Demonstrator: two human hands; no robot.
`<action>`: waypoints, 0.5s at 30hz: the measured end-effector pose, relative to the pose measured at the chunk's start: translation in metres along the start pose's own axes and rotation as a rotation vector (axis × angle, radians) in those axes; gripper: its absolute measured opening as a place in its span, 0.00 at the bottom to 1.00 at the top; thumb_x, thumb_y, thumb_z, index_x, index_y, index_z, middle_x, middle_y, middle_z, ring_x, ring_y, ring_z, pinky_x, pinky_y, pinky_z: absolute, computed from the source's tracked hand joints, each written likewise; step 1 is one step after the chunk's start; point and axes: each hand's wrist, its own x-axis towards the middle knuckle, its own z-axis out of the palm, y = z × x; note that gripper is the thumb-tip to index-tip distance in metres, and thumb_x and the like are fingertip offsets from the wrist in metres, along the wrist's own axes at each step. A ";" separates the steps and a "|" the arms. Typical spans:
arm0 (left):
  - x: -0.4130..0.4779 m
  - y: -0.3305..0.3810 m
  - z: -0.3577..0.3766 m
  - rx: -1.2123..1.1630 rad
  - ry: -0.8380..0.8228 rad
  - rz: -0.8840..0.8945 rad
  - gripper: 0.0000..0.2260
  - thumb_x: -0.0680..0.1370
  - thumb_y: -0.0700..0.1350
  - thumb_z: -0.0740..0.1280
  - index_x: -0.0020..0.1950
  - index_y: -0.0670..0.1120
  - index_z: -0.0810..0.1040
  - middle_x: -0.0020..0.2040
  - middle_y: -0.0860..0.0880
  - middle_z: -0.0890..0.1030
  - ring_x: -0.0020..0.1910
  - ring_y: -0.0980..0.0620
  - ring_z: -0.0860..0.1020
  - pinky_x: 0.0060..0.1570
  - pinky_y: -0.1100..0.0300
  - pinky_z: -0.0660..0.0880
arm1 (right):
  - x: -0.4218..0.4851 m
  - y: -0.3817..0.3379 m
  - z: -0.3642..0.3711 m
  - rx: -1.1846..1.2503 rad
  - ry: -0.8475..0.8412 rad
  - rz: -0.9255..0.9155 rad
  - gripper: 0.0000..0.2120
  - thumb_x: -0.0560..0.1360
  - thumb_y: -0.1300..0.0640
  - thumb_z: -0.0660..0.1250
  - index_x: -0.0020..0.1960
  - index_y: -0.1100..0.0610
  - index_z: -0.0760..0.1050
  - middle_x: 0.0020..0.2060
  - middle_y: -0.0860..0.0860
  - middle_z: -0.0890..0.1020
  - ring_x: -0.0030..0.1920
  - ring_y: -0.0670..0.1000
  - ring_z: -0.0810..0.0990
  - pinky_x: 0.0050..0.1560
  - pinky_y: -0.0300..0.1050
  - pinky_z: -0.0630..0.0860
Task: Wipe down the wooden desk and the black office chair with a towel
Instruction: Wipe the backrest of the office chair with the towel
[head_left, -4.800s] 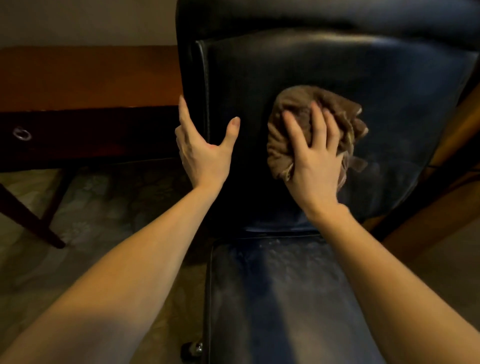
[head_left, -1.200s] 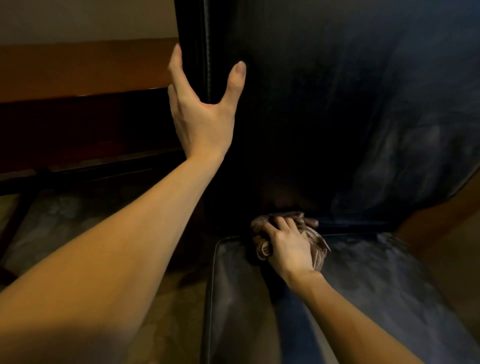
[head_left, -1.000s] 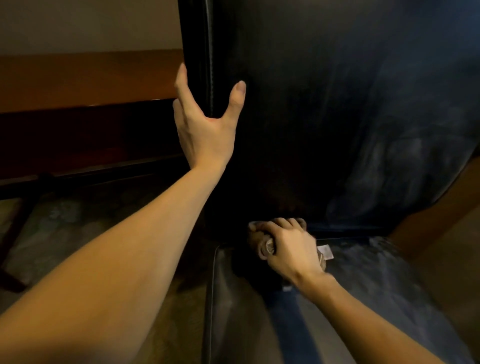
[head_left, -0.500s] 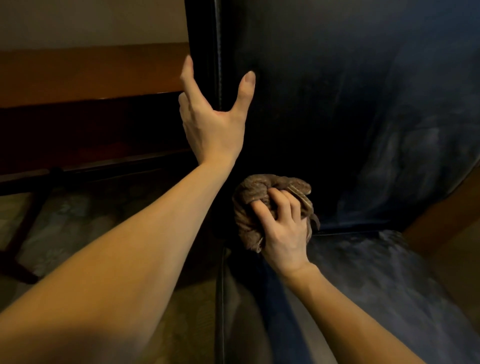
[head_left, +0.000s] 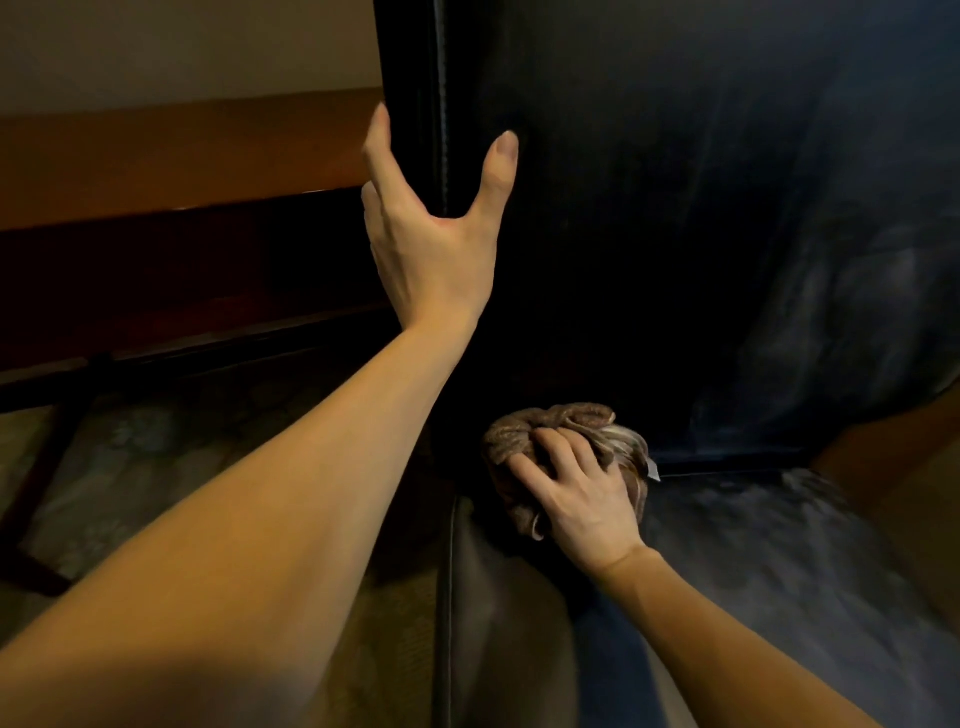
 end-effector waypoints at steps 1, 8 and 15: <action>0.000 0.000 0.000 -0.001 0.000 0.003 0.40 0.75 0.66 0.71 0.80 0.50 0.61 0.74 0.50 0.71 0.73 0.52 0.69 0.56 0.77 0.63 | -0.001 -0.002 0.003 0.013 -0.072 0.033 0.24 0.71 0.49 0.64 0.67 0.48 0.70 0.64 0.56 0.70 0.64 0.60 0.69 0.51 0.57 0.78; 0.001 0.000 0.001 0.010 0.015 0.011 0.40 0.73 0.67 0.71 0.79 0.50 0.62 0.71 0.50 0.74 0.70 0.53 0.73 0.66 0.58 0.74 | 0.017 -0.020 0.002 0.110 -0.482 0.278 0.25 0.74 0.53 0.72 0.69 0.46 0.72 0.61 0.53 0.74 0.64 0.59 0.72 0.60 0.59 0.73; -0.003 0.006 -0.009 0.031 0.031 -0.006 0.40 0.74 0.67 0.71 0.80 0.51 0.62 0.73 0.51 0.71 0.71 0.54 0.71 0.57 0.76 0.65 | 0.054 -0.024 -0.007 0.174 -0.758 0.356 0.18 0.77 0.50 0.66 0.67 0.47 0.77 0.65 0.53 0.77 0.71 0.59 0.69 0.75 0.60 0.60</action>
